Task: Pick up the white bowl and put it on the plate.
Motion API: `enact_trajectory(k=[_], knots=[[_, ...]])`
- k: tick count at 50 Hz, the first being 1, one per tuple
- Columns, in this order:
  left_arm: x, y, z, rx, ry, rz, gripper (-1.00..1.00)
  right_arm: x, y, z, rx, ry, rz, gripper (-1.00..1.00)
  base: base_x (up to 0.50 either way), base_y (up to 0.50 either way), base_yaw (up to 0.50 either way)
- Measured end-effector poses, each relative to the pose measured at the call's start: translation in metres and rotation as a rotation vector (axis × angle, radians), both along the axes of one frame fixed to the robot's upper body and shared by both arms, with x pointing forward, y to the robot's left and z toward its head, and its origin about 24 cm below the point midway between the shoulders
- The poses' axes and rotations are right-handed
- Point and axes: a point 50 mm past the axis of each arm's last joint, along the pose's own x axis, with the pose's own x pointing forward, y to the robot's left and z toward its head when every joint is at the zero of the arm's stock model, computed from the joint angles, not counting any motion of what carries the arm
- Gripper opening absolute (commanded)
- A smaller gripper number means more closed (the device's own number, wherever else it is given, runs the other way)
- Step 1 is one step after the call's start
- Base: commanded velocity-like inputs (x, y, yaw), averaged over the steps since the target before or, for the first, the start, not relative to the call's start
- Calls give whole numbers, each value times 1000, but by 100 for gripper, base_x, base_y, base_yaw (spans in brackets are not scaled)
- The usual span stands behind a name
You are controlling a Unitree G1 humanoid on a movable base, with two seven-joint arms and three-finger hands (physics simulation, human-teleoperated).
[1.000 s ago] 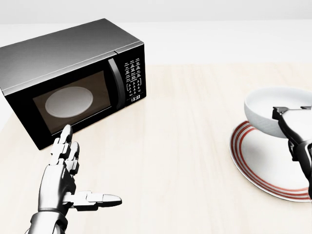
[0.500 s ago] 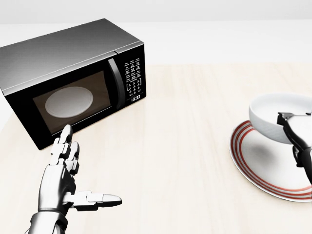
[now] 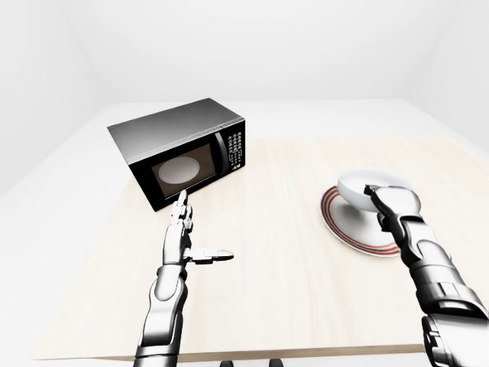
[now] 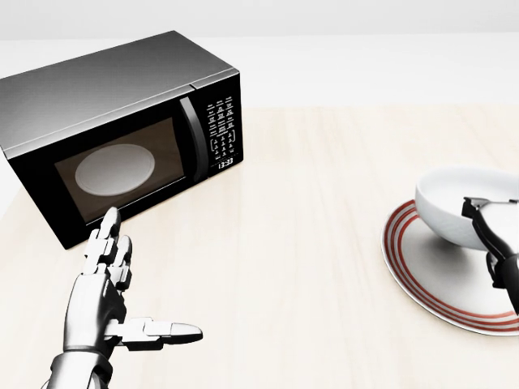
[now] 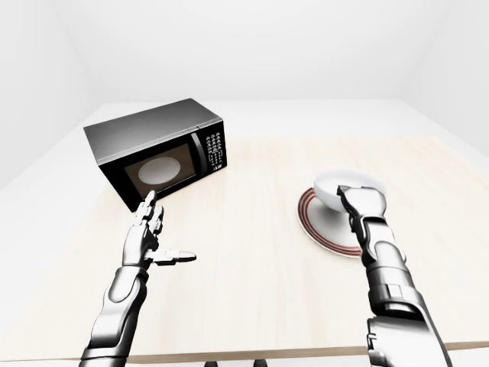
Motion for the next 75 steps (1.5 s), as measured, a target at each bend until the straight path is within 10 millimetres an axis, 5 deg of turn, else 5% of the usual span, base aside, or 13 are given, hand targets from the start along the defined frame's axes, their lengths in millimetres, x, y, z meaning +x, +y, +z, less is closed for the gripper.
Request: enact_trajectory(k=[47, 48, 49, 50, 51, 52, 64, 75], knots=[[0, 0, 0, 0, 0, 0, 100, -8, -7, -17, 8, 44, -27, -100, 0, 0, 0], [0, 0, 0, 0, 0, 0, 100, -8, -7, -17, 8, 45, -27, -90, 0, 0, 0], [0, 0, 0, 0, 0, 0, 100, -8, -7, -17, 8, 44, -27, -36, 0, 0, 0], [0, 0, 0, 0, 0, 0, 100, -8, -7, -17, 12, 43, -28, 48, 0, 0, 0], [0, 0, 0, 0, 0, 0, 100, -8, -7, -17, 15, 39, -29, 91, 0, 0, 0], [0, 0, 0, 0, 0, 0, 100, -8, -7, -16, 18, 35, -30, 100, 0, 0, 0], [0, 0, 0, 0, 0, 0, 100, -4, -3, 6, 65, -24, -13, 100, 0, 0, 0], [0, 0, 0, 0, 0, 0, 100, 0, 10, 76, 133, -159, 69, 100, 0, 0, 0]])
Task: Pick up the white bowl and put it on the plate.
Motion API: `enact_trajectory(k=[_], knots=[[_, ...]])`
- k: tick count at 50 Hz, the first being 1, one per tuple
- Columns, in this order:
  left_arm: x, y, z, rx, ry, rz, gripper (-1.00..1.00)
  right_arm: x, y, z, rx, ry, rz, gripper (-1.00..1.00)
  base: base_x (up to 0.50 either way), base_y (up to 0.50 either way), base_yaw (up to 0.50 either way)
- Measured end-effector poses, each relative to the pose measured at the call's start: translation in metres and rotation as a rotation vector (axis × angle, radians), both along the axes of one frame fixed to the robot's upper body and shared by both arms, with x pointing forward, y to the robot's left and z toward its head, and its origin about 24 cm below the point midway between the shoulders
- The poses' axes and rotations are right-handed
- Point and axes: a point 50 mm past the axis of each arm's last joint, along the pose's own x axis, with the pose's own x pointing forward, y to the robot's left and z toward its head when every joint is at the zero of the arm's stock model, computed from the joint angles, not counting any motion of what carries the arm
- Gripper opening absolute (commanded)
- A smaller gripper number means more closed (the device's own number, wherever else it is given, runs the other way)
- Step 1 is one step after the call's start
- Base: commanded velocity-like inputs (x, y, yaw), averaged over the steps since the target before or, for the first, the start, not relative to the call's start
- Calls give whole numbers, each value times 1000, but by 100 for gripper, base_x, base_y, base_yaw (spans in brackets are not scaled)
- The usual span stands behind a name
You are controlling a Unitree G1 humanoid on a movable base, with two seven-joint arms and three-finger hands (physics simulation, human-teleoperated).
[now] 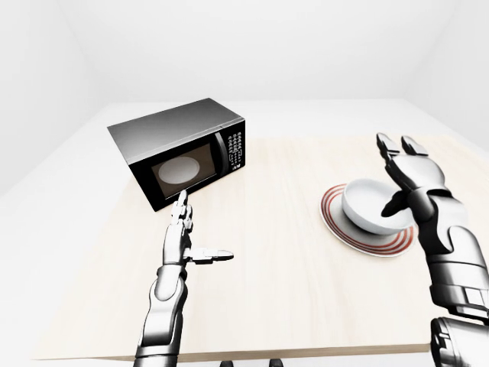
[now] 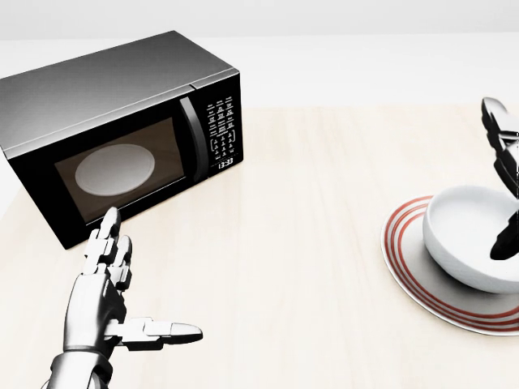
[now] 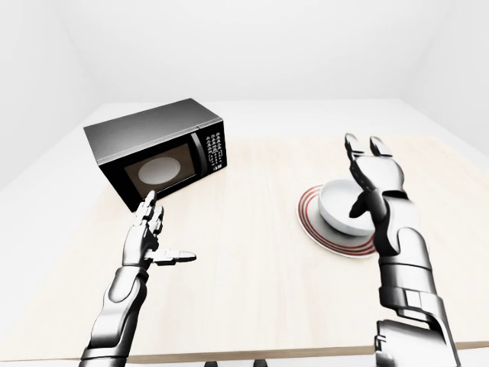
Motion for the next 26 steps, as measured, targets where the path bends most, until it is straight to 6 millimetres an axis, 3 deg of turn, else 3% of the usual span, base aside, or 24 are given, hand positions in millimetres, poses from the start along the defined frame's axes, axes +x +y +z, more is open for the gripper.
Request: enact_trajectory(k=[13, 26], knots=[[0, 0, 0, 0, 0, 0, 100, -13, 18, 98, 2, -186, 119, 100, 0, 0, 0], [0, 0, 0, 0, 0, 0, 100, -43, 29, 193, 18, -453, 174, 100, 0, 0, 0]])
